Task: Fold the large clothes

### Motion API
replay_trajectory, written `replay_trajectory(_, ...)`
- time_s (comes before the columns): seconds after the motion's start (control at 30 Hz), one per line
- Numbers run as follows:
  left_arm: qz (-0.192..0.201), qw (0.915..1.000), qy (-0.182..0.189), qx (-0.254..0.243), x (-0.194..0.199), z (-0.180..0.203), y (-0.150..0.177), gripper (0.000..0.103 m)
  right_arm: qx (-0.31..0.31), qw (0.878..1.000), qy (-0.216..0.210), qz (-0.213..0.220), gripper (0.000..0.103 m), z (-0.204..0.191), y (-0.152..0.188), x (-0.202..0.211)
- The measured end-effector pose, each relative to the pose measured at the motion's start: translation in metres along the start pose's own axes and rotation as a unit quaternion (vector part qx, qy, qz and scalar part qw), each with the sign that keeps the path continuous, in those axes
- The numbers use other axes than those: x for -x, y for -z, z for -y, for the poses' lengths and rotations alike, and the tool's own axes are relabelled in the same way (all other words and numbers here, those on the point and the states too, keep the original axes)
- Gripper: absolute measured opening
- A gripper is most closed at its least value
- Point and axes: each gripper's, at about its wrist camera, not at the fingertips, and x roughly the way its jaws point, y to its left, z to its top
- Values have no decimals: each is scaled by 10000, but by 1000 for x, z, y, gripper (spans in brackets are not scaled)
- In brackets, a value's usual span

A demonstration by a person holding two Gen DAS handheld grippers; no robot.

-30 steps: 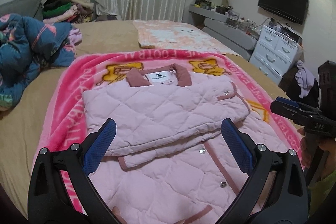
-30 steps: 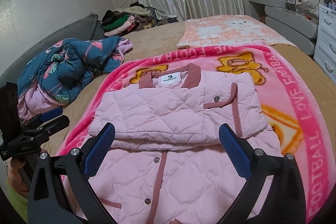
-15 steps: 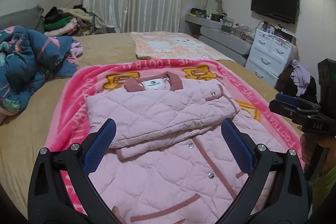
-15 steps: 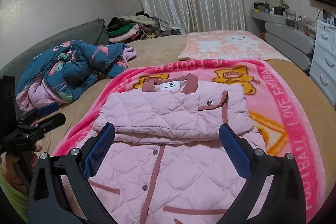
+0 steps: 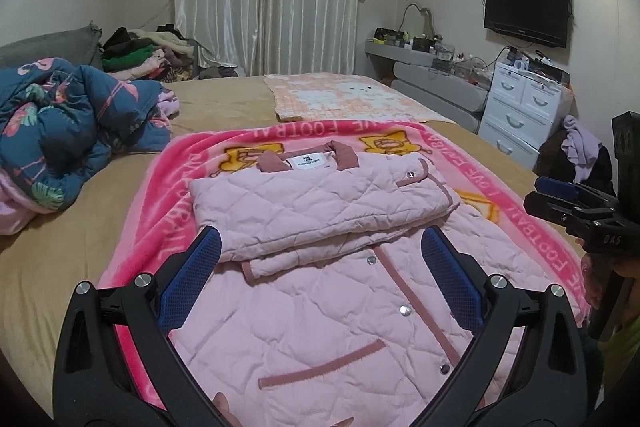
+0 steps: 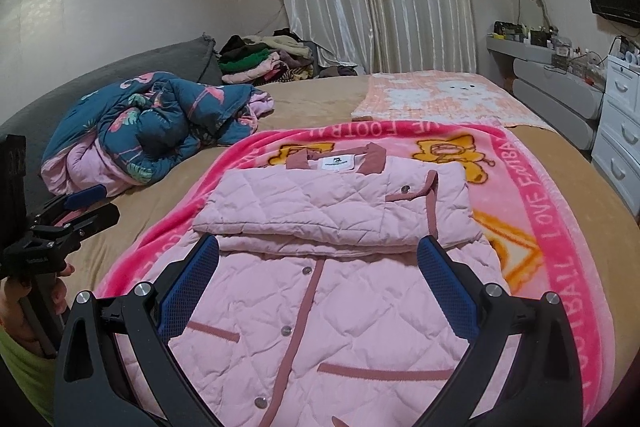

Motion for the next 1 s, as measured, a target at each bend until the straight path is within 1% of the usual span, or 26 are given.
replay_trajectory(0.23,-36,10000,13,-7,11,7,16,94,59,10000,-59,13,99,-6,11,13)
replay_trajectory(0.4,-145,9999,-1,10,13,12,31,94,152,9999,-40,19,99,-7,18,22)
replay_trajectory(0.53,-318,9995,-31,41,11,15,43,94,131,9999,-23,21,99,-3,23,30)
replay_trajectory(0.83,-440,9989,-119,62,18,17,60,94,92,9999,73,-31,99,10,38,44)
replay_trajectory(1.0,-547,9982,-215,103,22,13,70,94,40,9998,130,-161,99,17,50,47)
